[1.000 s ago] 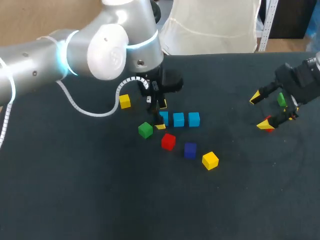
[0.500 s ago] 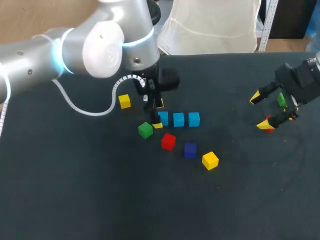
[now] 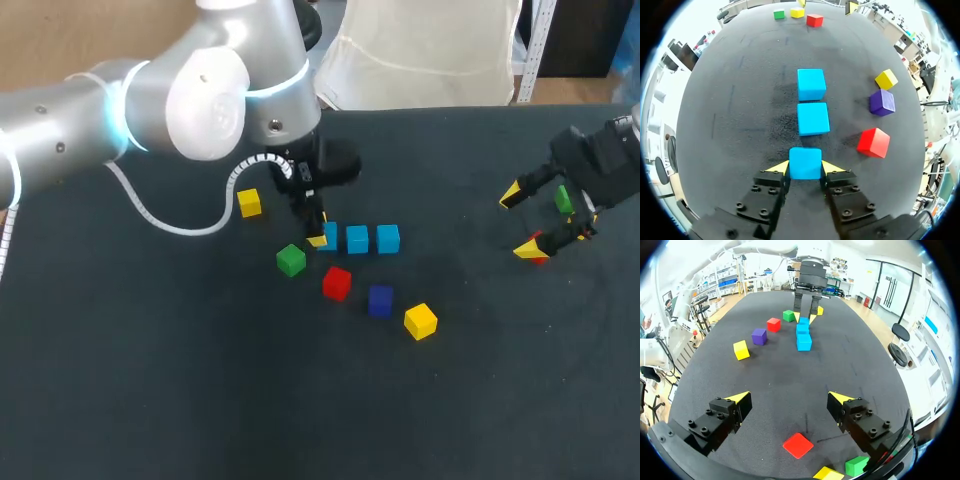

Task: Place the blue cubes, place green cubes on the blue cubes, place the yellow cubes on the green cubes, then place the red cubes on the yellow cubes, and place purple cube on the red cubes.

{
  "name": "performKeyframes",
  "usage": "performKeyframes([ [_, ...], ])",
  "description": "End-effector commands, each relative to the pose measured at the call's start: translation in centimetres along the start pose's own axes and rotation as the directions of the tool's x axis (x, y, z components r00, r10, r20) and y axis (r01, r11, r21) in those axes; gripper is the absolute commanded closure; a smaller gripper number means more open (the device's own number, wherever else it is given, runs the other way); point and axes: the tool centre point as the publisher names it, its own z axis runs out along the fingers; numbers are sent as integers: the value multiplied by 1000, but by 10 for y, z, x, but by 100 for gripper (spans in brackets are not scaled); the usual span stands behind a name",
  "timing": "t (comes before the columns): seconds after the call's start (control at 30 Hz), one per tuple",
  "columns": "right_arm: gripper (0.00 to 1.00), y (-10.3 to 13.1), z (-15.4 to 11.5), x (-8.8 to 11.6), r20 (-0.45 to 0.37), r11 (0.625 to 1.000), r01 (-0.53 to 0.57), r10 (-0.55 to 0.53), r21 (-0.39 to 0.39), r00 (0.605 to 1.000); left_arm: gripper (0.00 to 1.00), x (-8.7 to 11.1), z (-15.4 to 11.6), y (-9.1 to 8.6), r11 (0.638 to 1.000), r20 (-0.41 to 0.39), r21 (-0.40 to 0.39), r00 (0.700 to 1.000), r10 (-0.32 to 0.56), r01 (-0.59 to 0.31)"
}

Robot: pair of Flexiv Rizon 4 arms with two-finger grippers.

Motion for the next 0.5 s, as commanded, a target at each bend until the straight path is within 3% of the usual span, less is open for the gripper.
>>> performKeyframes([
  [0.03,0,-1,0,1,3,1000,1,-1,-1,1000,99,3,-1,-5,1000,6,-6,1000,-5,5],
  [0.13,0,-1,0,1,3,1000,1,-1,-1,1000,88,4,-1,-7,1000,7,-6,1000,-10,10],
  [0.37,0,-1,0,1,3,1000,1,-1,-1,1000,87,6,0,-12,1000,15,-3,1000,-27,27],
  [0.5,0,-1,0,1,3,1000,1,-1,-1,1000,79,6,1,-13,999,26,0,999,-36,36],
])
